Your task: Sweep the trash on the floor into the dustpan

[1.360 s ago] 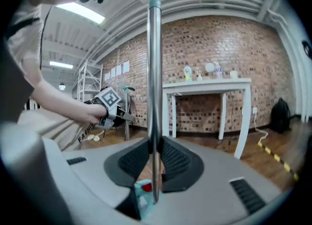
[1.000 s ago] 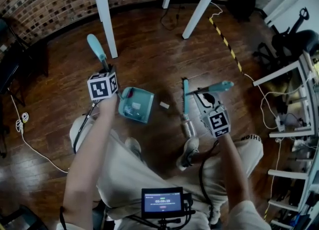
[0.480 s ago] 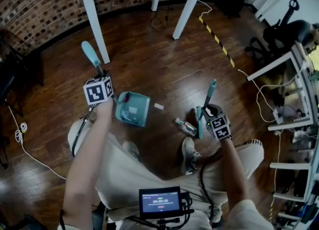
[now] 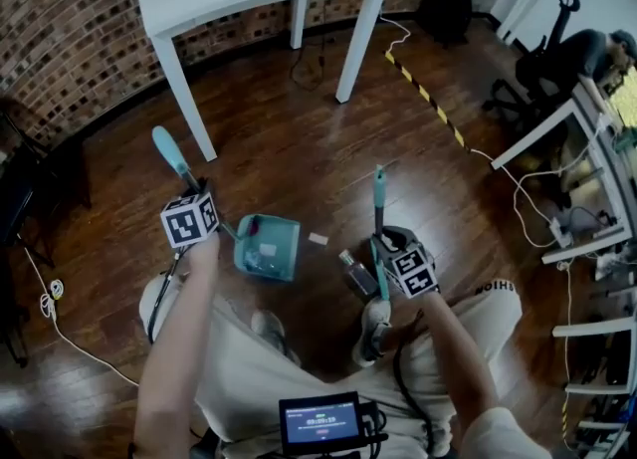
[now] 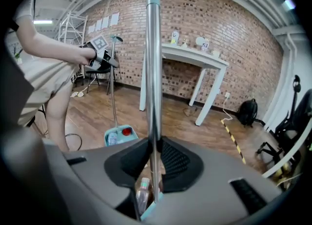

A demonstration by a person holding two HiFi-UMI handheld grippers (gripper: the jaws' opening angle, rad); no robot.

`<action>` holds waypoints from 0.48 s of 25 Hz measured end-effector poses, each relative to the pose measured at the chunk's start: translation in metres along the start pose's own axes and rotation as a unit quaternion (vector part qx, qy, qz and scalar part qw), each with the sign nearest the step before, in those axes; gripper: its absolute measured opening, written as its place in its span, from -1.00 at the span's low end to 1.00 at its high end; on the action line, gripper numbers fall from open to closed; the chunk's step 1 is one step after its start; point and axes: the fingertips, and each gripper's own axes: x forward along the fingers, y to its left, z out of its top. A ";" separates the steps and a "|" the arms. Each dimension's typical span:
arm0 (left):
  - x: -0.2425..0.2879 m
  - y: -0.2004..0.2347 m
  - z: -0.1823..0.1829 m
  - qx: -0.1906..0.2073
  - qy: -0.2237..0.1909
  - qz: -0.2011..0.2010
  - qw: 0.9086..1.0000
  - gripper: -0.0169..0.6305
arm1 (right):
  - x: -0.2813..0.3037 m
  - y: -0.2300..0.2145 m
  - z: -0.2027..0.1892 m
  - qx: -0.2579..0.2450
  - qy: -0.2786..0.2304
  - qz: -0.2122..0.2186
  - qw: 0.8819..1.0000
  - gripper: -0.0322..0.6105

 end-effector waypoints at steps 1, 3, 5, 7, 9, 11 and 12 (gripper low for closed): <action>-0.001 0.000 0.000 0.000 0.000 -0.001 1.000 -0.79 | 0.005 0.008 0.007 0.002 -0.007 0.006 1.000 -0.60; -0.002 -0.001 0.001 0.002 0.003 -0.003 1.000 -0.79 | 0.014 0.025 0.018 0.005 -0.019 0.014 1.000 -0.60; -0.001 -0.001 0.000 0.001 0.008 -0.006 1.000 -0.79 | 0.021 0.036 0.028 0.012 -0.028 0.009 1.000 -0.60; 0.000 -0.002 0.000 -0.001 0.012 -0.008 1.000 -0.78 | 0.029 0.039 0.038 0.024 -0.038 -0.006 0.999 -0.61; 0.000 -0.005 0.000 0.003 0.016 -0.011 1.000 -0.78 | 0.034 0.038 0.046 0.046 -0.044 -0.023 0.998 -0.61; -0.002 -0.010 -0.003 0.010 0.025 -0.018 0.999 -0.78 | 0.037 0.035 0.053 0.082 -0.051 -0.037 0.995 -0.61; -0.003 -0.013 -0.005 0.013 0.030 -0.024 0.999 -0.78 | 0.039 0.033 0.055 0.103 -0.056 -0.043 0.992 -0.61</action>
